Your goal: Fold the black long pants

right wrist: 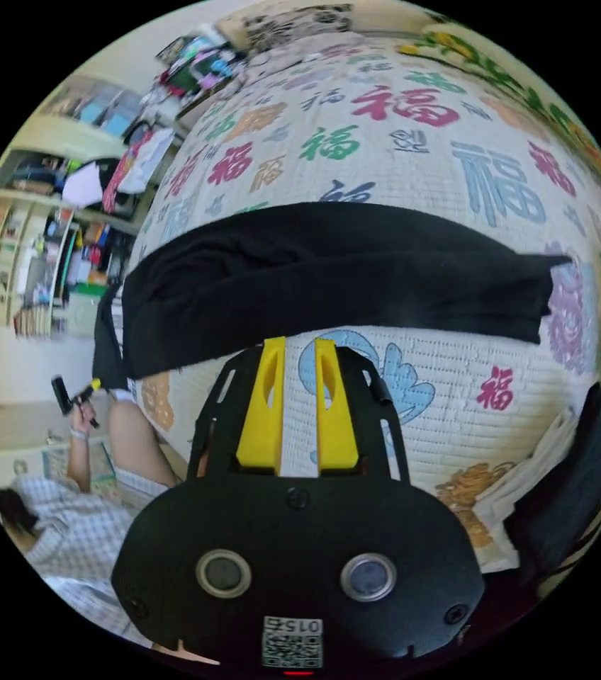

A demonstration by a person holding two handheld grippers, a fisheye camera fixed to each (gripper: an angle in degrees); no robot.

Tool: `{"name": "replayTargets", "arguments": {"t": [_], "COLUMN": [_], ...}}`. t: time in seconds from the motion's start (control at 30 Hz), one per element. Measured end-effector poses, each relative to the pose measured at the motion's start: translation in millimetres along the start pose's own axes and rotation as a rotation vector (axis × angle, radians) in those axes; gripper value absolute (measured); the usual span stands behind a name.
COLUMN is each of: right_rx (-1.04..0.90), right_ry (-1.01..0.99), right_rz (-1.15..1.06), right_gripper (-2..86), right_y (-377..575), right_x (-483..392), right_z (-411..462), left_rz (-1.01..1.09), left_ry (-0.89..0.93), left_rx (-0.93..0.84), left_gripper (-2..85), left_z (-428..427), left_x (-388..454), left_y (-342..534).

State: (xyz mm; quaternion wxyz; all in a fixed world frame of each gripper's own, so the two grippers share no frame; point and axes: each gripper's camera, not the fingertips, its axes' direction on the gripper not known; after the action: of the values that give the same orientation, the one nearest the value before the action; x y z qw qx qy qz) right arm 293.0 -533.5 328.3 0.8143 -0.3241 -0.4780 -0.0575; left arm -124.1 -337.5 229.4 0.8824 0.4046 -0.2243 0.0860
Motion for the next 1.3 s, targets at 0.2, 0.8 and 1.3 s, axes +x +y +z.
{"name": "replayTargets", "arguments": {"t": [0.2, 0.8, 1.3], "right_rx": [0.159, 0.437, 0.451], "right_ry": [-0.276, -0.369, -0.354], "right_rz": [0.348, 0.515, 0.418], "right_gripper": [9.9, 8.7, 0.0], "right_y": [-9.3, 17.9, 156.8], "right_x": [75.3, 142.8, 131.6], "right_z": [-32.7, -176.1, -283.8], "left_rz": [-0.360, -0.836, -0.616], "left_ry": [0.171, 0.310, 0.243], "left_rx": [0.129, 0.445, 0.333], "left_gripper": [10.9, 1.1, -0.8], "left_z": [42.6, 149.3, 121.2], "left_x": [-14.4, -92.5, -101.9], "left_y": [-31.7, -44.3, -41.6]}}
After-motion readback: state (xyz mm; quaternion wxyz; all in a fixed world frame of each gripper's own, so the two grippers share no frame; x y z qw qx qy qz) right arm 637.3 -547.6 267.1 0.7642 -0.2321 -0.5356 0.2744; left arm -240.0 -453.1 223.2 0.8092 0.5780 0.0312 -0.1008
